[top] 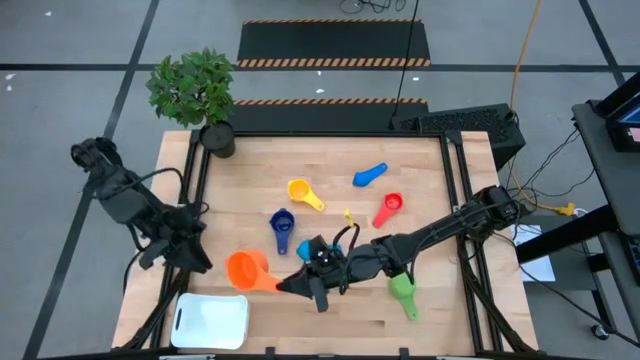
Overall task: Nest measuring cups in basket
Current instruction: Put the orange measuring cup into the white bin
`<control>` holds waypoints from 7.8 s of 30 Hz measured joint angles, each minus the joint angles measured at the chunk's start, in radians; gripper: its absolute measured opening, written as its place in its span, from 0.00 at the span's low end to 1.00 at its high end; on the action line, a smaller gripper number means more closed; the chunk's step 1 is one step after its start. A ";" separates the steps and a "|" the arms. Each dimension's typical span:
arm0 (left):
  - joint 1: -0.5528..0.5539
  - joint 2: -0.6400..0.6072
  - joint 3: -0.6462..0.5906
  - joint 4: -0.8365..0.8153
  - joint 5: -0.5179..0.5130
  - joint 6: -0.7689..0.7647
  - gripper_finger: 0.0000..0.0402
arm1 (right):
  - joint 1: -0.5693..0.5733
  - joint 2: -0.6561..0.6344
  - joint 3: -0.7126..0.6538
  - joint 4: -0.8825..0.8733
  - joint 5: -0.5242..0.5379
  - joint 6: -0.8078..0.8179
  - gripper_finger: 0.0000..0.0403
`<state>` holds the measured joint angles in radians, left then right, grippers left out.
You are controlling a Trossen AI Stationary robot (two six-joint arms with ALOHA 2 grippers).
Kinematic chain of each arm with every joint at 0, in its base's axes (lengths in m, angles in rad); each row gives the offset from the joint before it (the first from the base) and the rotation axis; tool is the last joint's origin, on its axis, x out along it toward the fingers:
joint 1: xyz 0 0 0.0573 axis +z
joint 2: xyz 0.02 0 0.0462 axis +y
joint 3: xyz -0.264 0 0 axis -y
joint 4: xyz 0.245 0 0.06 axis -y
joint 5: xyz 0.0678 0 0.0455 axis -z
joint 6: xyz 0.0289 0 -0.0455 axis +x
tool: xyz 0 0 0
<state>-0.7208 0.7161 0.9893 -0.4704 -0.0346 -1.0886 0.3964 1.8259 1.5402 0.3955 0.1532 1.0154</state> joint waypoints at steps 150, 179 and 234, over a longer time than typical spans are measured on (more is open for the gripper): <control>0.035 -0.038 -0.287 0.223 -0.044 -0.056 0.28 | -0.188 0.000 0.000 -0.094 -0.655 0.124 0.00; 0.130 -0.036 -0.287 0.258 0.071 0.009 0.28 | -0.187 0.000 0.000 -0.102 -0.648 0.106 0.00; -0.453 -0.073 -0.287 -0.153 -0.166 -0.396 0.01 | -0.158 0.000 0.001 -0.251 -0.303 0.097 0.34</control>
<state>-1.1740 0.6431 0.7025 -0.6233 -0.2004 -1.4845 0.2389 1.8259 1.5410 0.1448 -0.1497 1.1126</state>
